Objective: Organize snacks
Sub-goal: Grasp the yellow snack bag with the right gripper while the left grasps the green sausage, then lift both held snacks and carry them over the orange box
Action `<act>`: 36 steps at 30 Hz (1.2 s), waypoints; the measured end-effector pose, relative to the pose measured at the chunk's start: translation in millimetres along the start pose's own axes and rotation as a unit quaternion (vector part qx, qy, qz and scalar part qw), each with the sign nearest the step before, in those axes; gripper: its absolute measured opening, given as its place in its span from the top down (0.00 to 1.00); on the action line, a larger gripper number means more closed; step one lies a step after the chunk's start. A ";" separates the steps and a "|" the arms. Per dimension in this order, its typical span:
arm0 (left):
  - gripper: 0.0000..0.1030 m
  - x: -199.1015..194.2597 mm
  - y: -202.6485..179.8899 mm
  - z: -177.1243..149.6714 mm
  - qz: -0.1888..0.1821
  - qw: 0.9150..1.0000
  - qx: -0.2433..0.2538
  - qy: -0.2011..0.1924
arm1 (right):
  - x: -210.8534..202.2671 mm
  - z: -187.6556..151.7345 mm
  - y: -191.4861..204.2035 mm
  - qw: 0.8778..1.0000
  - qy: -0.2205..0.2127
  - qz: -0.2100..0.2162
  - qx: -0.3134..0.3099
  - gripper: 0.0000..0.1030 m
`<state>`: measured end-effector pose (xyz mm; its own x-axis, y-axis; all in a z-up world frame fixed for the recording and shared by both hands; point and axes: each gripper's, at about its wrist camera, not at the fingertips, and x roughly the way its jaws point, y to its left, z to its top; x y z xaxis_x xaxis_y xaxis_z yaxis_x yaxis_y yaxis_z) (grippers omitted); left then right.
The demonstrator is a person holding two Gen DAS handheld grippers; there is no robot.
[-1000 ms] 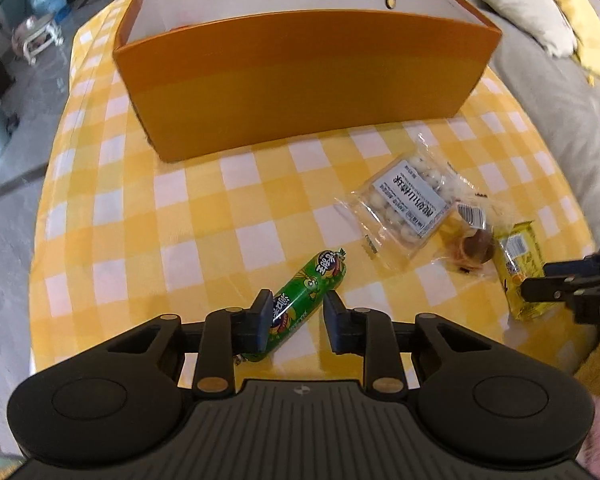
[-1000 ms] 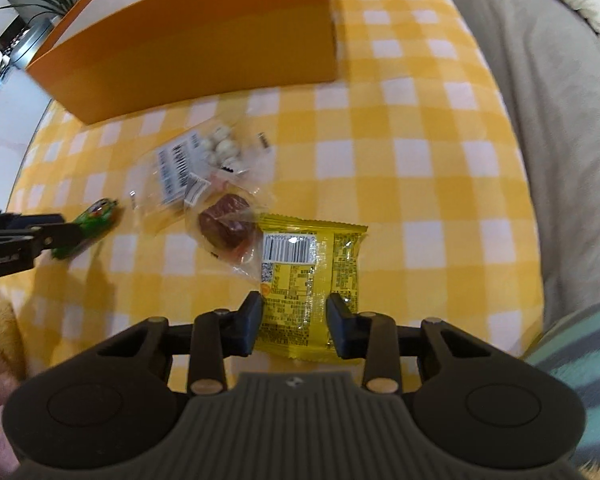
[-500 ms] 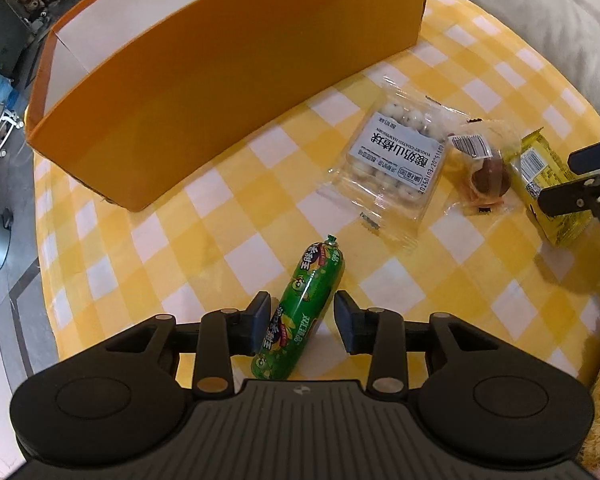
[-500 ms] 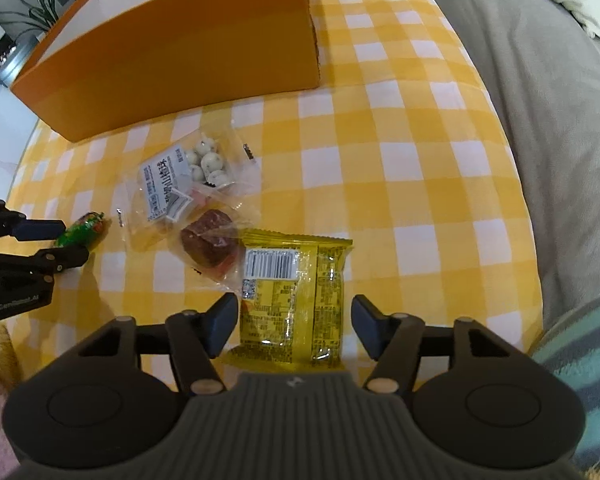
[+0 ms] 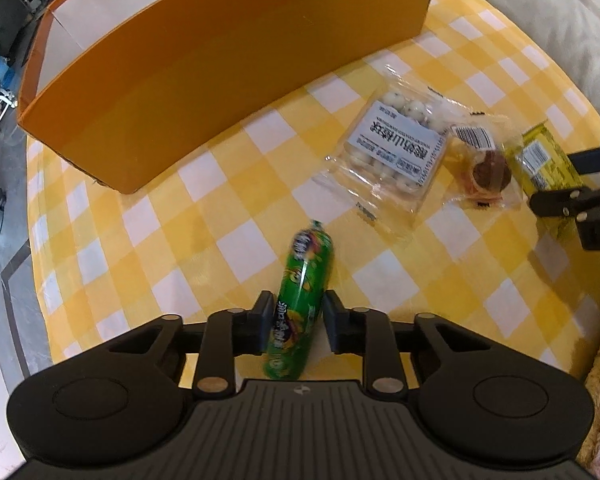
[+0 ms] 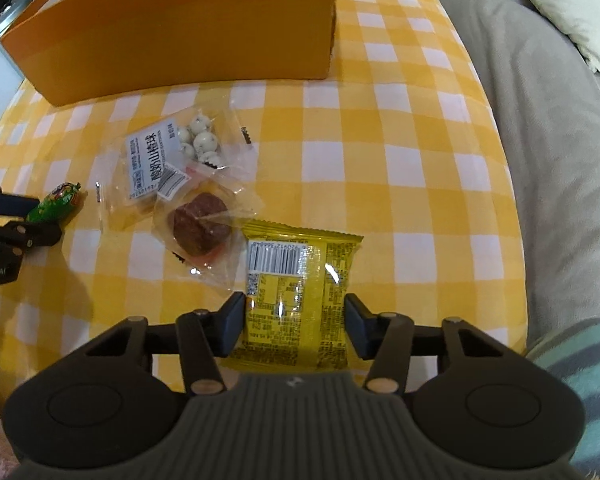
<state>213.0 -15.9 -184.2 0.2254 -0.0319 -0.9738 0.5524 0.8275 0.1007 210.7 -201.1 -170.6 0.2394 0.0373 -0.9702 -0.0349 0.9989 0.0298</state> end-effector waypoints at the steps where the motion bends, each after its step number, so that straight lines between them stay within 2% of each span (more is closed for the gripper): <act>1: 0.76 0.0 0.2 0.0 0.000 1.000 0.000 0.003 | -0.2 0.0 -0.7 1.000 0.000 0.001 0.001 0.51; 4: 0.76 -1.4 1.5 -1.8 0.000 1.000 -0.011 0.006 | -0.1 -0.2 0.3 1.000 0.000 0.000 -0.002 0.51; 8: 0.76 -2.9 9.5 -6.2 -0.011 0.998 -0.062 0.004 | -0.5 -0.6 -1.9 1.000 0.001 0.004 0.006 0.51; 12: 0.76 -4.8 10.3 -13.0 -0.010 0.996 -0.091 0.003 | 0.5 -0.6 -7.3 1.000 0.006 0.011 0.018 0.51; 16: 0.77 -7.9 15.9 -21.3 -0.028 0.990 -0.136 -0.002 | 0.9 -0.8 -9.8 1.000 0.010 0.011 0.028 0.51; 20: 0.77 -11.9 15.9 -30.8 -0.025 0.987 -0.156 -0.008 | -2.5 -2.6 -17.8 0.998 0.009 0.017 0.053 0.51; 24: 0.77 -18.6 17.7 -37.1 -0.038 0.982 -0.182 -0.013 | -9.7 -4.5 -23.7 0.997 0.005 0.025 0.073 0.51; 36: 0.77 -61.0 17.8 -31.3 -0.023 0.977 -0.198 -0.076 | -59.8 -8.1 -32.7 0.992 -0.064 0.041 0.097 0.51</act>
<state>184.0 18.4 -129.4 0.3400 -0.1318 -0.9311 0.2174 0.9743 -0.0585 189.6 -236.2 -115.5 0.3655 0.1101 -0.9243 0.1251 0.9781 0.1660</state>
